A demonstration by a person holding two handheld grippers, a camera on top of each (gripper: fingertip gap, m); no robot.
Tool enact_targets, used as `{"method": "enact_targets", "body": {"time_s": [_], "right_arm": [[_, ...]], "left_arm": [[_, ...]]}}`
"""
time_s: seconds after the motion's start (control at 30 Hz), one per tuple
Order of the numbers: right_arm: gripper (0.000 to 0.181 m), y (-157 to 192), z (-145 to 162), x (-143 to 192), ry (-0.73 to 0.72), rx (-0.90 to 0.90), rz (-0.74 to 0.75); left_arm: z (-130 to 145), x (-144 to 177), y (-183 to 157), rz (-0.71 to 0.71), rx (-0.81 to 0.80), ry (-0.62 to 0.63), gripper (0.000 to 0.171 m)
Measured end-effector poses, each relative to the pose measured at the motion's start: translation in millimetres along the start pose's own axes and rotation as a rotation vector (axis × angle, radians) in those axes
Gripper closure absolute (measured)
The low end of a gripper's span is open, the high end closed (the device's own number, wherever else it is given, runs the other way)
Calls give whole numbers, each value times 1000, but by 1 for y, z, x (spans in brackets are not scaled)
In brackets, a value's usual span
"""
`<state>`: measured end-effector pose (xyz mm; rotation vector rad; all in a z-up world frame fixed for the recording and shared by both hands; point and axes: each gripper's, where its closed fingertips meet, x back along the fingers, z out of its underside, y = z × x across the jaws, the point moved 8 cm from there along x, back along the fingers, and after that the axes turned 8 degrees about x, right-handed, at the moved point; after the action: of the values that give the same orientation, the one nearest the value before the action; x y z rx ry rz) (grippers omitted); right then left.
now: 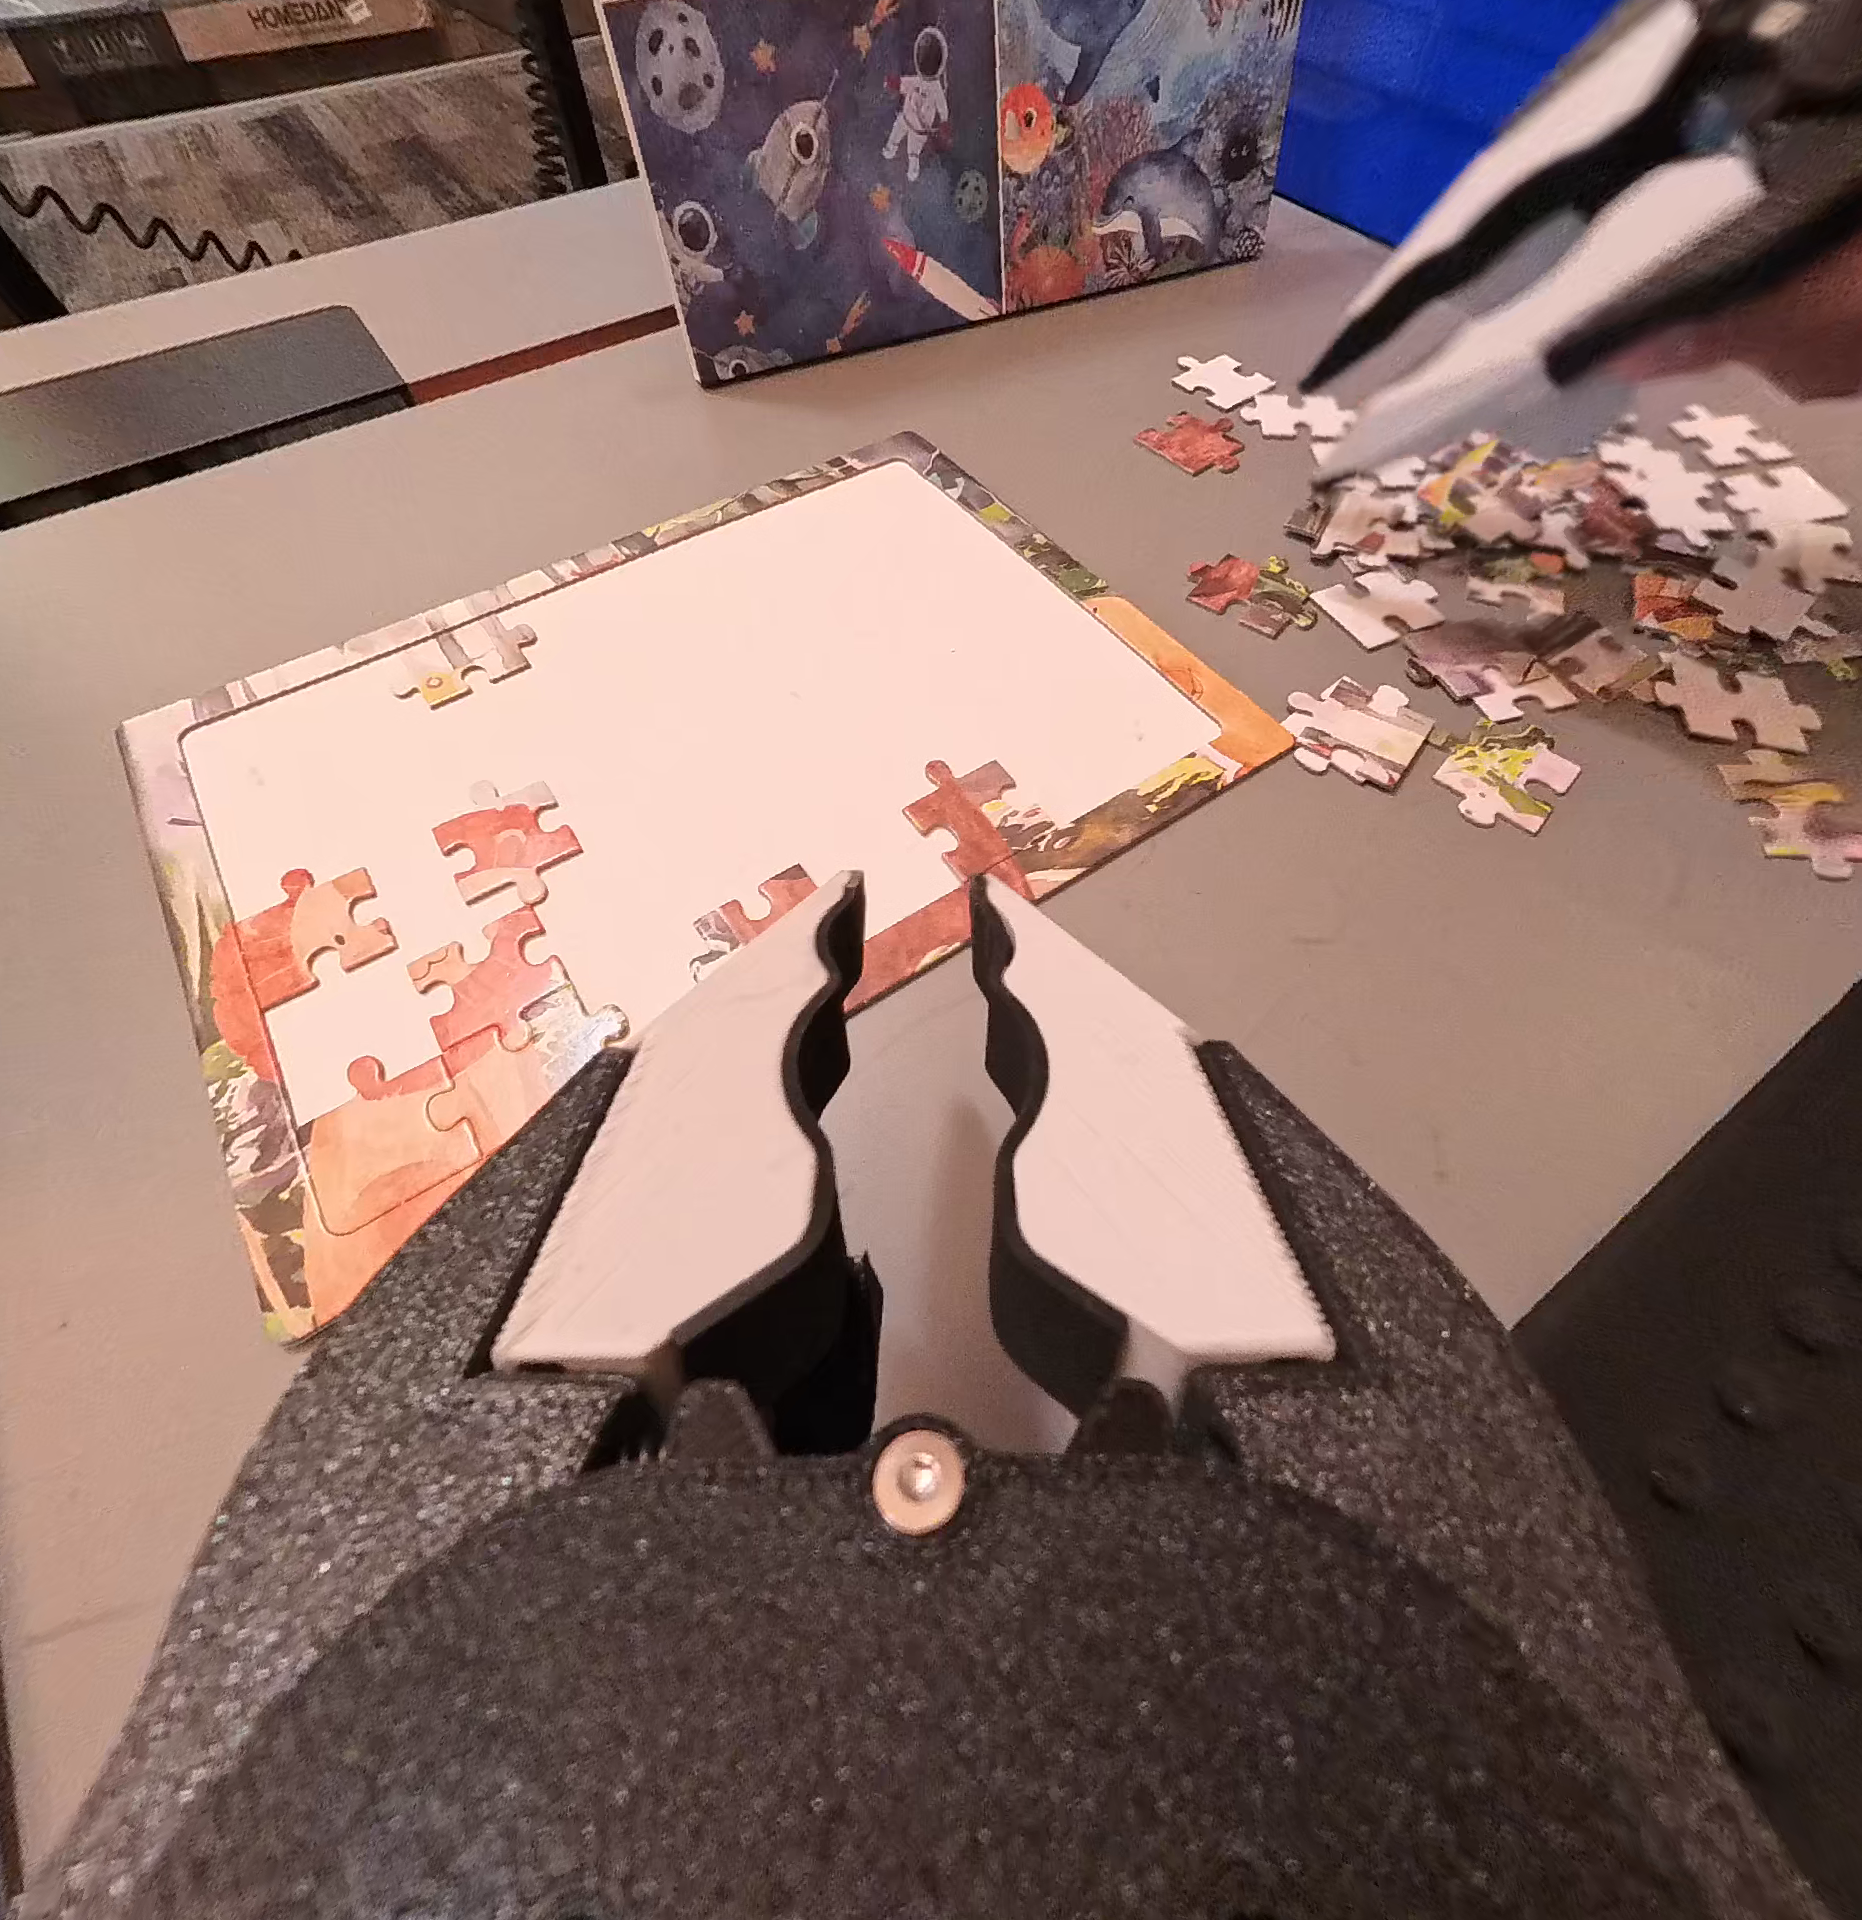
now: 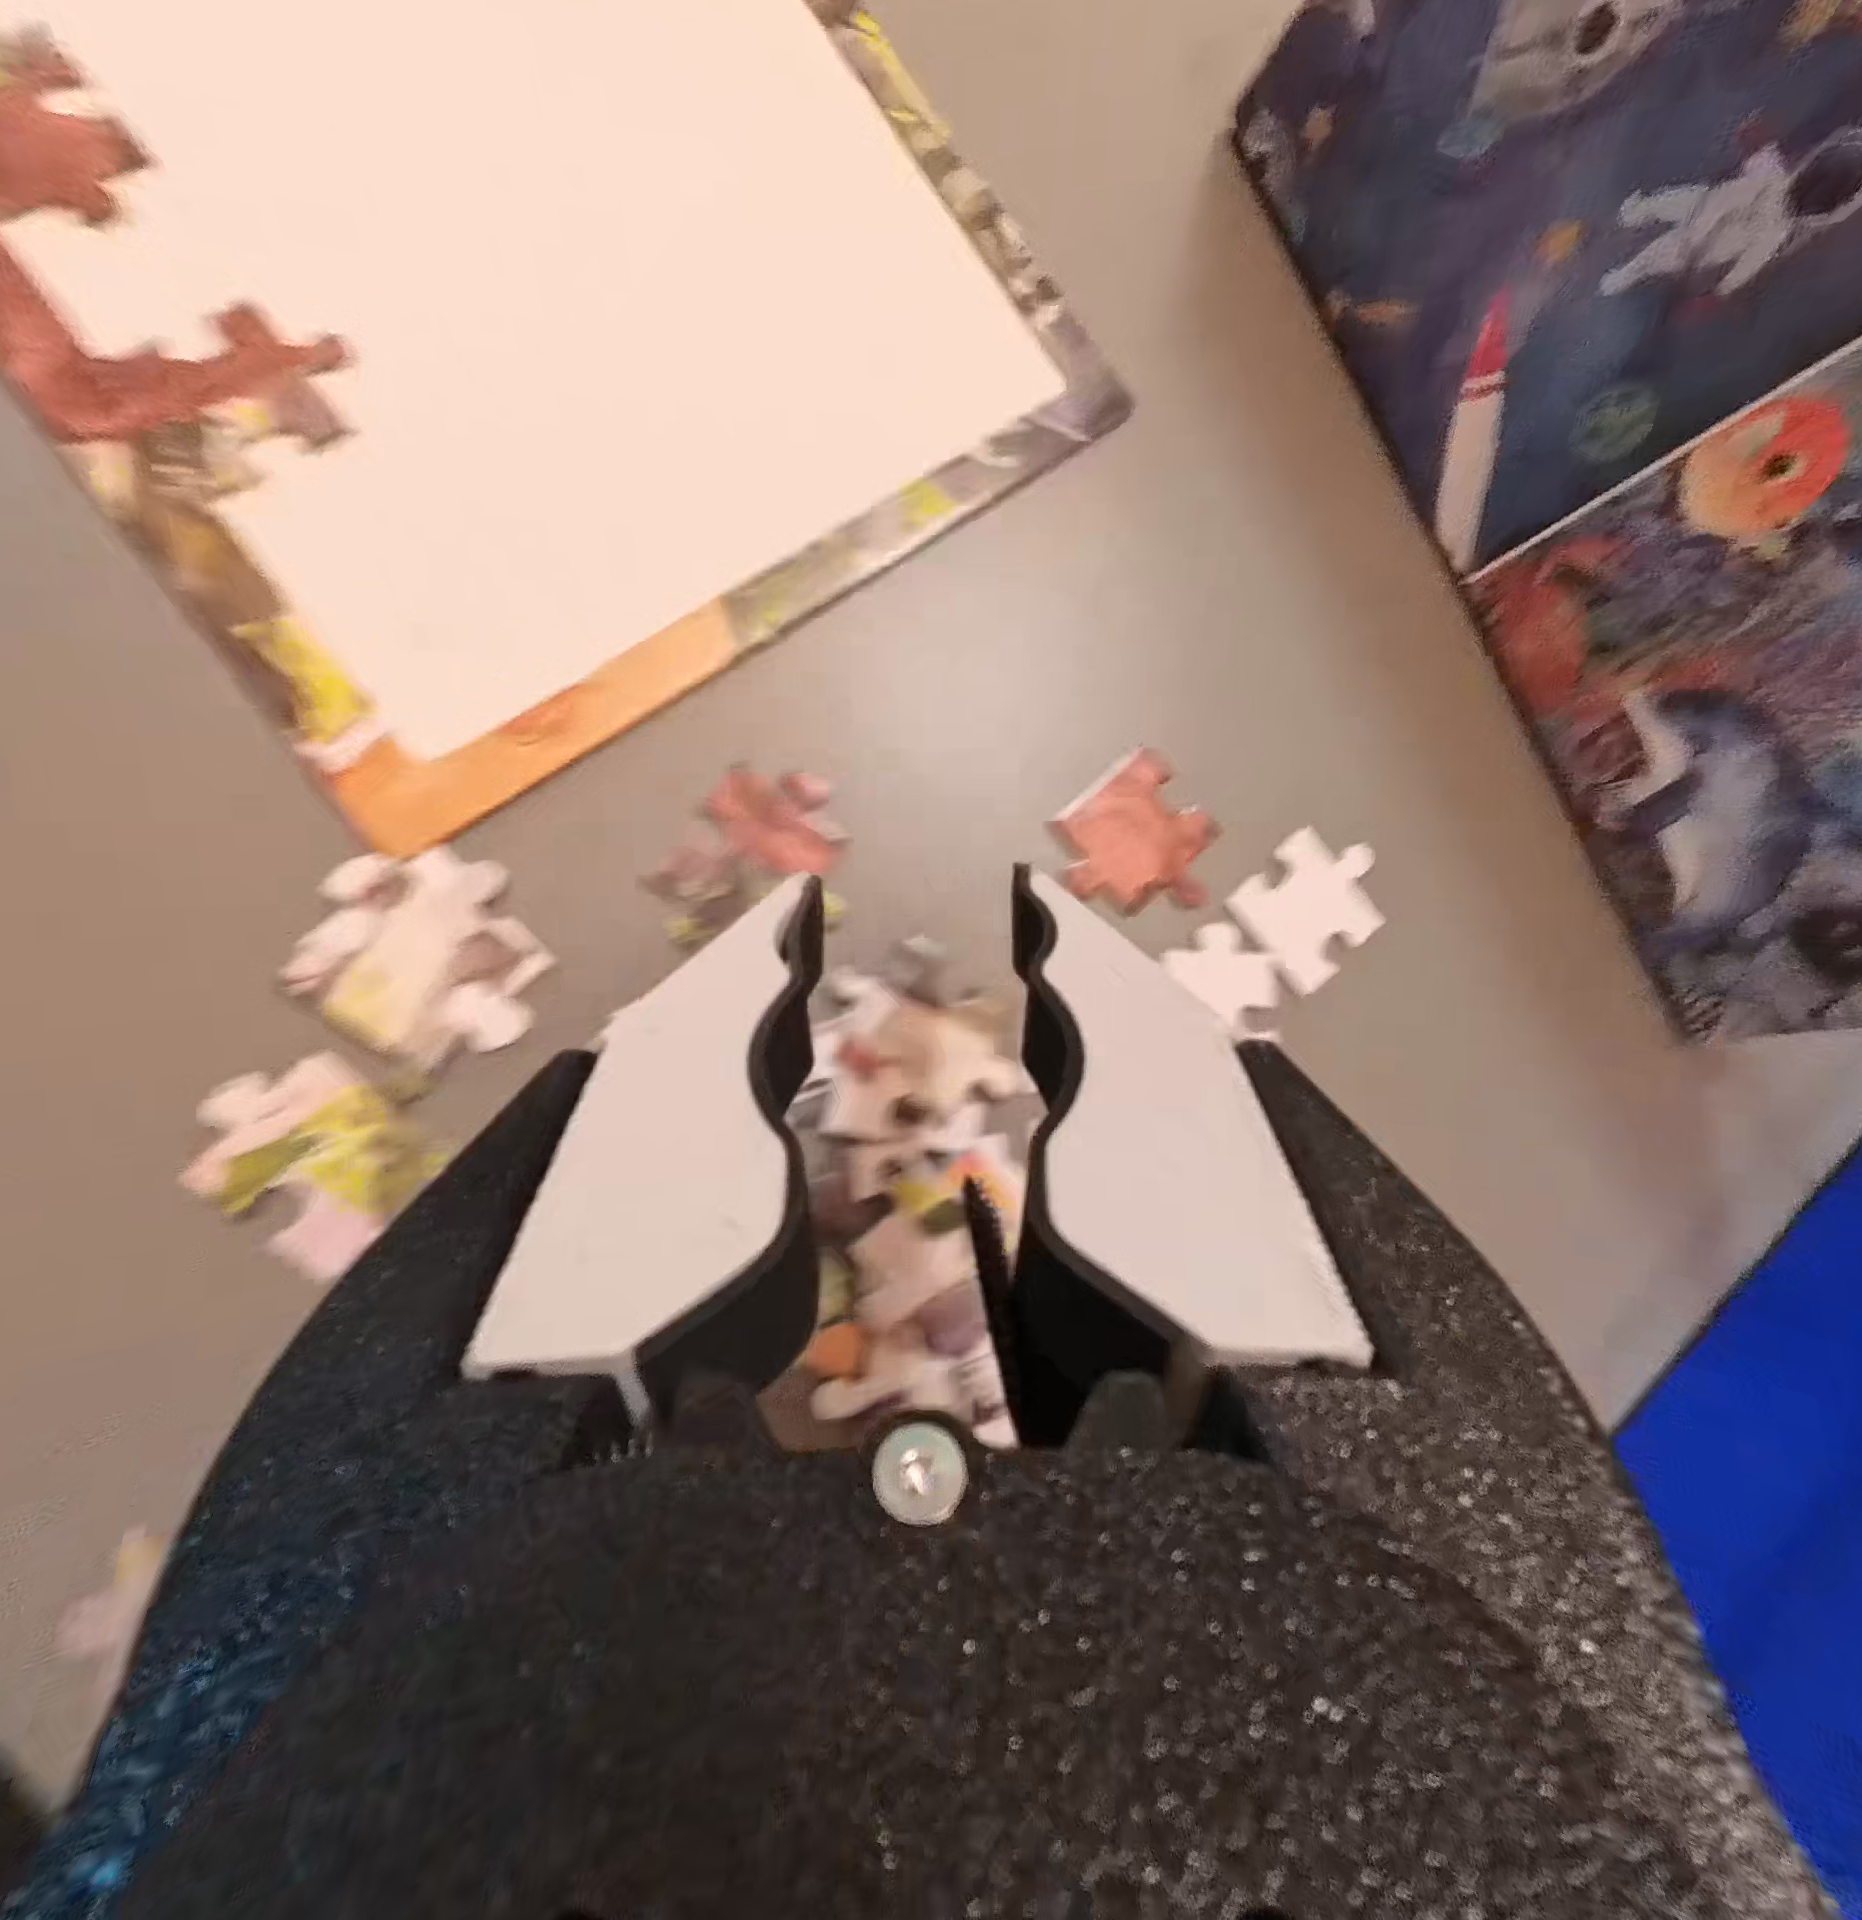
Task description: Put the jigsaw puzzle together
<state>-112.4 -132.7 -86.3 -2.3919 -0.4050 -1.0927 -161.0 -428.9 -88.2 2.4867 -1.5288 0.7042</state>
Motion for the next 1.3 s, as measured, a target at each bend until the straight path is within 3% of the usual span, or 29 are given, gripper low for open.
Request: {"method": "enact_targets", "body": {"time_s": [0.1,0.17,0.3,0.43,0.97,1.1,1.3], "right_arm": [[142,-38,5,-25,109,-40,-7],[140,-53,12,-35,131,-161,-16],[141,-46,20,-38,-73,-366,-92],[142,-46,32,-41,-18,-294,6],[151,-45,24,-45,-35,-231,-89],[179,-40,26,-40,-39,-171,-76],[171,-38,28,-36,-10,-169,-53]], "left_arm": [[0,0,-1,7,-5,5,152],[1,-1,-1,9,-6,5,152],[1,-1,-1,18,-1,8,152],[2,-3,0,36,11,23,152],[2,-3,0,40,15,30,152],[2,-3,0,40,15,27,152],[2,-2,-1,40,8,21,152]]}}
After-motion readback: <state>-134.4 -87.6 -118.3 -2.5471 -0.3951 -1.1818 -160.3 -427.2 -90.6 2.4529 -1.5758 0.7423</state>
